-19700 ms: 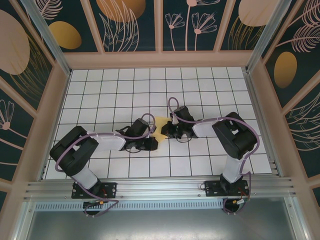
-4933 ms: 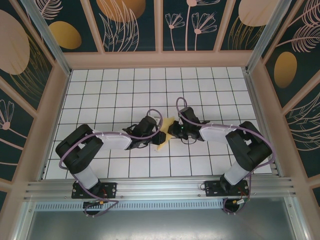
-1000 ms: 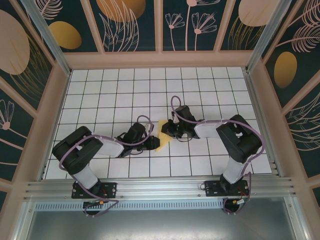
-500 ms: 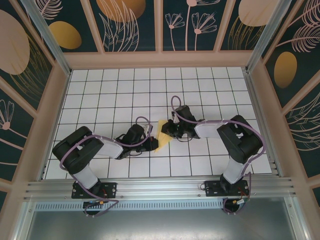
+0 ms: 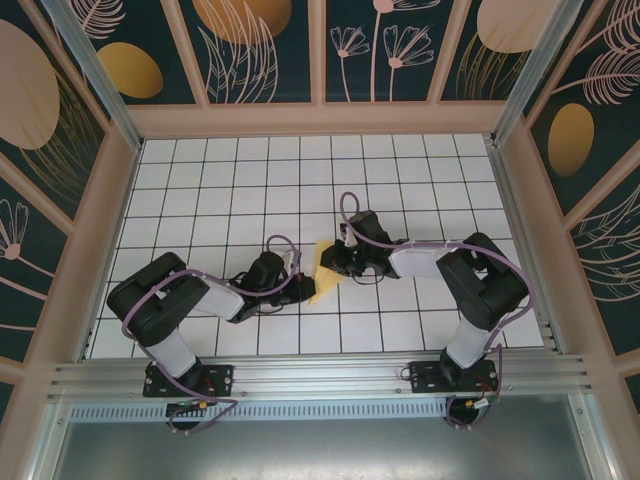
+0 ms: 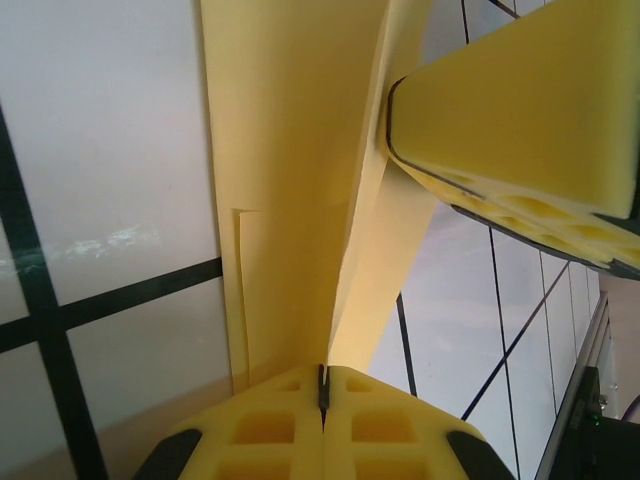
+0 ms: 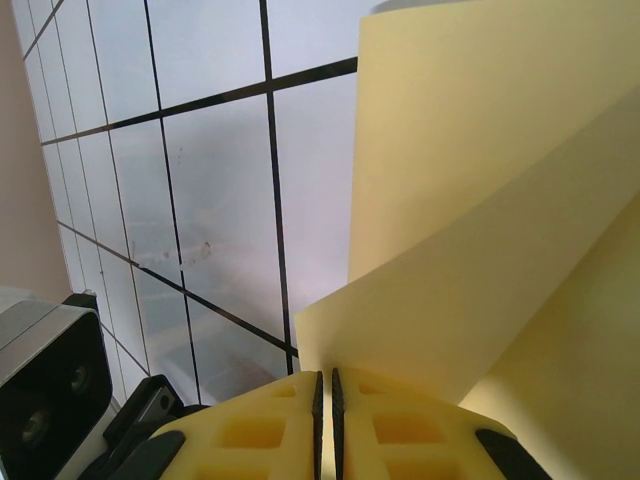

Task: Fold a paper plane with a square sheet of paper (pick it up from the middle)
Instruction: Fourth fold the wing at the center of the table.

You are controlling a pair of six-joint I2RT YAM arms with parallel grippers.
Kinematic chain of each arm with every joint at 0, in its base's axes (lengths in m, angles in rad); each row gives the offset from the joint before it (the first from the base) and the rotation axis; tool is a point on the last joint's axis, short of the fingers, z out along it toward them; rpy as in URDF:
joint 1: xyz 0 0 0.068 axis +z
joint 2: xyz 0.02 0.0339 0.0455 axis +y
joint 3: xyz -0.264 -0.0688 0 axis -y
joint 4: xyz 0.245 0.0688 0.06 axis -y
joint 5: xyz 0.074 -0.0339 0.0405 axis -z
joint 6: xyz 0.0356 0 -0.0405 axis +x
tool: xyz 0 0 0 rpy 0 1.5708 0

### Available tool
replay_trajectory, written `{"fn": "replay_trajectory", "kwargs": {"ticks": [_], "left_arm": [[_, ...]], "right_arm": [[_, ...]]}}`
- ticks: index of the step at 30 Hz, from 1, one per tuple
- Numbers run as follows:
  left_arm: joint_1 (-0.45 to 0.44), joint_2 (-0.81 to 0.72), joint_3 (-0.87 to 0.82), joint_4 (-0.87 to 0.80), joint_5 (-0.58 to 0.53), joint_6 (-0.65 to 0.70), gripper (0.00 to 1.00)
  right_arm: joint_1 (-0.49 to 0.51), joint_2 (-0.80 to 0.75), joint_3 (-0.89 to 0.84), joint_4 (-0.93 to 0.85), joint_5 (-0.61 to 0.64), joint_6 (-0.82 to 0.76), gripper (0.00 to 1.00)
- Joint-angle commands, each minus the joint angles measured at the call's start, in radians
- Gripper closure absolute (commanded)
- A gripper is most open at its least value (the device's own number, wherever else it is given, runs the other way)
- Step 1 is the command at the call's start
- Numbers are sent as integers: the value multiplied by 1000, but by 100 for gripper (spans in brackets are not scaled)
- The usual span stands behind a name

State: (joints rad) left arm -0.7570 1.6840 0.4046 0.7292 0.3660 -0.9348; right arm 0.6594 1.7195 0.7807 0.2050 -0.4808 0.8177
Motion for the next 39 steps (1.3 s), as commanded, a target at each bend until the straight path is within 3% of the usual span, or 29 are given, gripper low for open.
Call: {"fn": "replay_trajectory", "kwargs": {"ticks": [1, 17, 19, 23, 27, 33, 37, 39], "left_arm": [[8, 11, -34, -15, -5, -29, 100], [10, 5, -46, -26, -25, -49, 100], [9, -11, -47, -39, -33, -43, 93], [9, -43, -44, -61, -33, -34, 88], [9, -55, -49, -65, -26, -34, 90], [9, -50, -58, -37, 3, -38, 100], [8, -57, -69, -22, 1, -49, 100], [7, -60, -73, -25, 3, -48, 95]], "right_arm": [[2, 32, 37, 12, -10, -3, 85], [0, 114, 75, 11, -25, -11, 85], [-2, 125, 72, 16, -25, -10, 86], [-4, 138, 66, 22, -20, -9, 86], [-4, 144, 60, 27, -18, -7, 86], [-4, 148, 55, 30, -20, -10, 86], [-4, 151, 54, 29, -20, -10, 86], [-4, 154, 55, 25, -21, -13, 86]]}}
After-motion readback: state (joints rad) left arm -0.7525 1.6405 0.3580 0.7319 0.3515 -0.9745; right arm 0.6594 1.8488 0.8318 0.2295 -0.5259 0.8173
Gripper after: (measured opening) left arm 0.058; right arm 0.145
